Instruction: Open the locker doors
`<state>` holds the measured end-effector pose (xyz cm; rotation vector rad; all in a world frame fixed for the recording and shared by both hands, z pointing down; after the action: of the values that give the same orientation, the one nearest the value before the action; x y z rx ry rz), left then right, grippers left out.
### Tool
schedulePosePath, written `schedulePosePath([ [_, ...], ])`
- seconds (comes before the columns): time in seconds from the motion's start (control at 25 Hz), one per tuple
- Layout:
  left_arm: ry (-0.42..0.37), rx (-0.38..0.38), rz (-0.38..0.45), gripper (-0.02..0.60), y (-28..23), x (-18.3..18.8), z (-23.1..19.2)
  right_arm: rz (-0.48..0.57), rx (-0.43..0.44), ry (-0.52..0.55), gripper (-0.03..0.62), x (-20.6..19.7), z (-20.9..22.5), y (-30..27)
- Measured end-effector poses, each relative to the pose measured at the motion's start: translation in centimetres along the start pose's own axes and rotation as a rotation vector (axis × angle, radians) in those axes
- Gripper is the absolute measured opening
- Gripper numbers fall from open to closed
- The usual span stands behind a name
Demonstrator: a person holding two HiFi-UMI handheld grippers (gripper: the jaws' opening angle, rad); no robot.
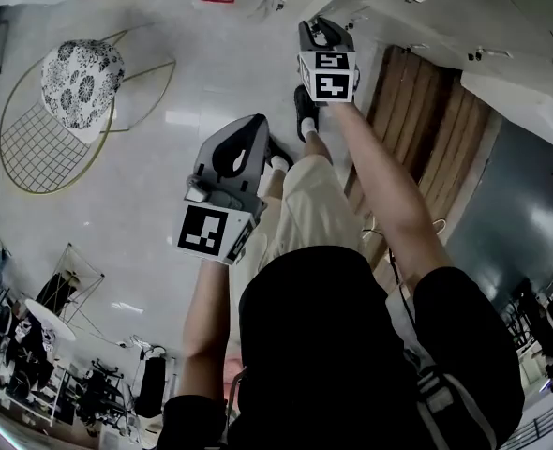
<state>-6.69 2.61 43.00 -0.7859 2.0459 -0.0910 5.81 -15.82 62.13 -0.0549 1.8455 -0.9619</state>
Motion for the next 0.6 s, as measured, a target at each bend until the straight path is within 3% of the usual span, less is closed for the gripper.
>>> schedulePosePath([
  [0.6,-0.05,-0.082,-0.037,0.015,1.4,-1.1,1.8,-0.068,-0.07,-0.037,0.108,-3.4,0.4,4.5],
])
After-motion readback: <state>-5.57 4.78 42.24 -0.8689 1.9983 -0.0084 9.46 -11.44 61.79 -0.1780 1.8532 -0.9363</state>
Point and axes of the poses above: the fingertips, and each gripper's own axes: y backward along the fingers, z to its right, x out of its top, the point moved 5 cm from there along y, backward along the fingers, and after that the axes turned 14 degrees about y, right-handed, at the moved point
